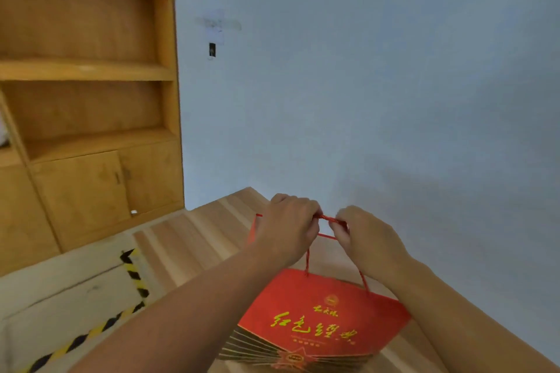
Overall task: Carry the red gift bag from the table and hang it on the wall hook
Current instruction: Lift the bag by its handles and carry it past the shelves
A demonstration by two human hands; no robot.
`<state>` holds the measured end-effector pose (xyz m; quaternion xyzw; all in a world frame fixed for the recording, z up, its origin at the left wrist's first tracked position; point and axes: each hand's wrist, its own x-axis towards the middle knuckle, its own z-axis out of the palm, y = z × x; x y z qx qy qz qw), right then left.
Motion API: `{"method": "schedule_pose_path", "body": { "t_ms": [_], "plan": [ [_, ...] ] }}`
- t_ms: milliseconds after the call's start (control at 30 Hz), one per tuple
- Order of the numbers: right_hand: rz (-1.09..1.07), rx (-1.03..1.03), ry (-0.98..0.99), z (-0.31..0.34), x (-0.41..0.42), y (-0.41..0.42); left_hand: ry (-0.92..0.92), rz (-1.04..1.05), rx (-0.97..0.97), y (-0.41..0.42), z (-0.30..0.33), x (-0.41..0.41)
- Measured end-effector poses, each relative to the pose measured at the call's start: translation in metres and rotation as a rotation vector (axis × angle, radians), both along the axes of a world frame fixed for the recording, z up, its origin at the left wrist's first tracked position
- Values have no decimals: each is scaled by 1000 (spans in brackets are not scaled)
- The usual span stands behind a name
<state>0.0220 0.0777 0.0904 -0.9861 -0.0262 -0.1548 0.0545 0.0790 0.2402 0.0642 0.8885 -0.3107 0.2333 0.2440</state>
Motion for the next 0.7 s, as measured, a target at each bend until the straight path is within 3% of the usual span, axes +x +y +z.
{"method": "schedule_pose_path", "body": {
  "t_ms": [233,400,700],
  "plan": [
    [354,271,-37,-3,42,96,6,265,-40,119,9,-11],
    [549,236,-14,-10,76,203,13,506,-57,224,3,-18],
    [760,221,0,-15,128,381,-2,709,-101,382,-1,-10]
  ]
}}
